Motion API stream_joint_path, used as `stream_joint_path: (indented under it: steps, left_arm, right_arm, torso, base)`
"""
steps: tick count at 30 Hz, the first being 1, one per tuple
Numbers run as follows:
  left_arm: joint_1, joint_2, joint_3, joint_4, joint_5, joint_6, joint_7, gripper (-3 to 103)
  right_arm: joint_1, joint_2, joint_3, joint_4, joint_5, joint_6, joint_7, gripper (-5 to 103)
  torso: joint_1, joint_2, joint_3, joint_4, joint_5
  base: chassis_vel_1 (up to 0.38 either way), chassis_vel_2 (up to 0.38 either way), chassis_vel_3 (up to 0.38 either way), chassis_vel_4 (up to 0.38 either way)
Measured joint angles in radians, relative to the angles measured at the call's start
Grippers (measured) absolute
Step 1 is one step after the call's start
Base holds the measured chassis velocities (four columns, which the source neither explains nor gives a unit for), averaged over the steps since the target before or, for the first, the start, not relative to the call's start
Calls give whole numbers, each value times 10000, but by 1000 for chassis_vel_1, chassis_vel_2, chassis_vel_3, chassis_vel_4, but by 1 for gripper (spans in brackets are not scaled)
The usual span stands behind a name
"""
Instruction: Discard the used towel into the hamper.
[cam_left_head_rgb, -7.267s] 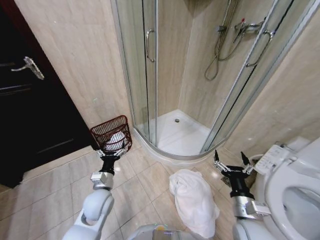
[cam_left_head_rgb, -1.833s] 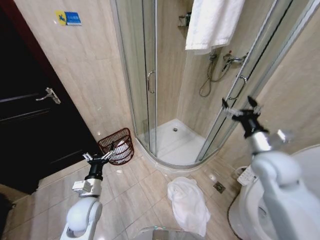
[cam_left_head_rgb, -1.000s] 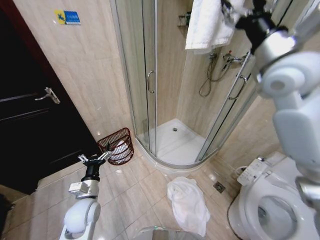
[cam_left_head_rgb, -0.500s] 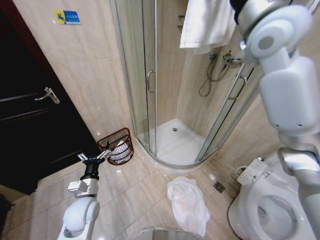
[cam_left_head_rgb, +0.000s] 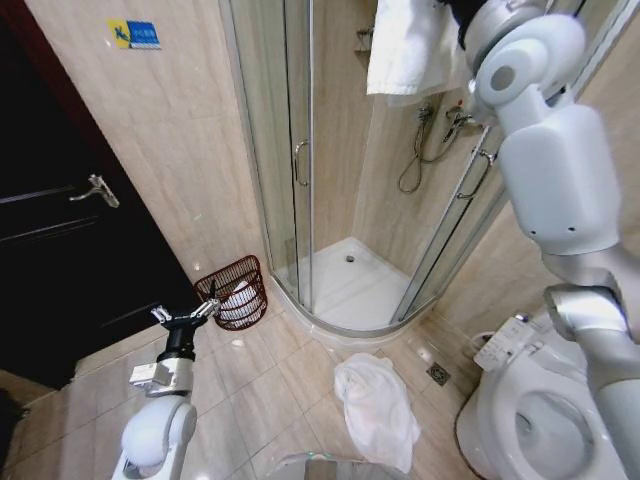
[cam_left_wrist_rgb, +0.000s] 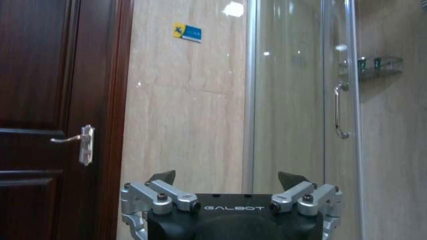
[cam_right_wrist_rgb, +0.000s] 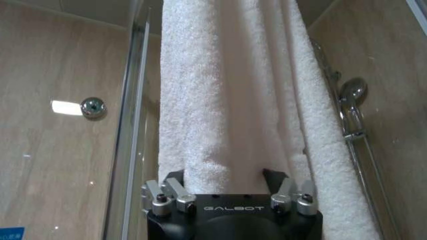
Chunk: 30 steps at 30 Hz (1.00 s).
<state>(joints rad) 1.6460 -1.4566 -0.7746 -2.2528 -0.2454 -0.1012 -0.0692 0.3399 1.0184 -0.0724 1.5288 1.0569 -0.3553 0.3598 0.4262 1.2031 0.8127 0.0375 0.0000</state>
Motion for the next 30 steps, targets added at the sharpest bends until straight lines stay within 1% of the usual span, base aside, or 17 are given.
stream_joint_path:
  steps: [1, 2, 3, 6, 7, 9, 10, 12, 13, 16, 18, 20, 21, 22, 30]
  left_arm:
    - [0, 0, 0, 0, 0, 0, 0, 100]
    - [15, -4, -29, -3, 0, -23, 0, 100]
    - [29, -9, -48, -5, 1, -49, 0, 100]
    - [76, -51, -80, -27, 6, -110, 0, 100]
    - [76, -51, -80, -27, 6, -110, 0, 100]
    - [121, -81, -93, -61, 6, -129, 0, 100]
    - [135, -85, -101, -69, 4, -137, 0, 100]
    - [159, -86, -127, -71, 1, -160, 1, 100]
    - [159, -86, -127, -71, 1, -160, 1, 100]
    - [180, -51, -185, -78, -23, -190, 11, 100]
    - [180, -41, -195, -78, -28, -197, 14, 100]
    - [180, -26, -221, -78, -42, -222, 20, 100]
    - [180, -26, -221, -78, -42, -222, 20, 100]
    - [182, -24, -235, -78, -57, -236, 24, 100]
    - [192, 55, -369, -25, -219, -299, 66, 100]
  right_arm:
    - [0, 0, 0, 0, 0, 0, 0, 77]
    - [-21, -15, 1, 0, 3, 3, -20, 71]
    - [-44, -27, 0, -1, 5, 9, -37, 71]
    - [-112, -66, 6, -26, 14, 27, -87, 54]
    - [-112, -66, 6, -26, 14, 27, -87, 54]
    - [-149, -91, 25, -46, 53, 35, -101, 44]
    - [-163, -106, 36, -47, 70, 38, -102, 44]
    - [-192, -152, 50, -45, 88, 47, -106, 33]
    - [-192, -152, 50, -45, 88, 47, -106, 33]
    - [-245, -244, 62, -12, 94, 62, -116, 17]
    - [-259, -271, 69, -6, 94, 65, -116, 17]
    - [-319, -333, 84, 35, 94, 77, -111, 8]
    - [-319, -333, 84, 35, 94, 77, -111, 8]
    - [-395, -390, 105, 107, 94, 82, -95, 6]
    - [-1326, -801, 355, 938, 194, 105, 142, 5]
  torso:
    - [0, 0, 0, 0, 0]
    - [0, 0, 0, 0, 0]
    - [0, 0, 0, 0, 0]
    - [-1, -1, -1, 1, 0]
    - [-1, -1, -1, 1, 0]
    - [0, -1, -1, 1, 0]
    - [-1, -2, 0, 1, 1]
    - [-1, -2, -1, 0, 0]
    - [-1, -2, -1, 0, 0]
    - [-1, -2, -1, 0, 0]
    - [-1, -2, -1, 0, 0]
    - [-1, -2, -1, 1, -1]
    - [-1, -2, -1, 1, -1]
    - [-1, -2, -1, 1, -2]
    - [-3, -2, -3, 0, -1]
  base:
    - [0, 0, 0, 0]
    - [0, 0, 0, 0]
    - [0, 0, 0, 0]
    - [0, 0, 0, 0]
    - [0, 0, 0, 0]
    - [0, 0, 0, 0]
    - [0, 0, 0, 0]
    - [0, 0, 0, 0]
    - [0, 0, 0, 0]
    - [0, 0, 0, 0]
    - [0, 0, 0, 0]
    - [0, 0, 0, 0]
    - [0, 0, 0, 0]
    - [0, 0, 0, 0]
    - [0, 0, 0, 0]
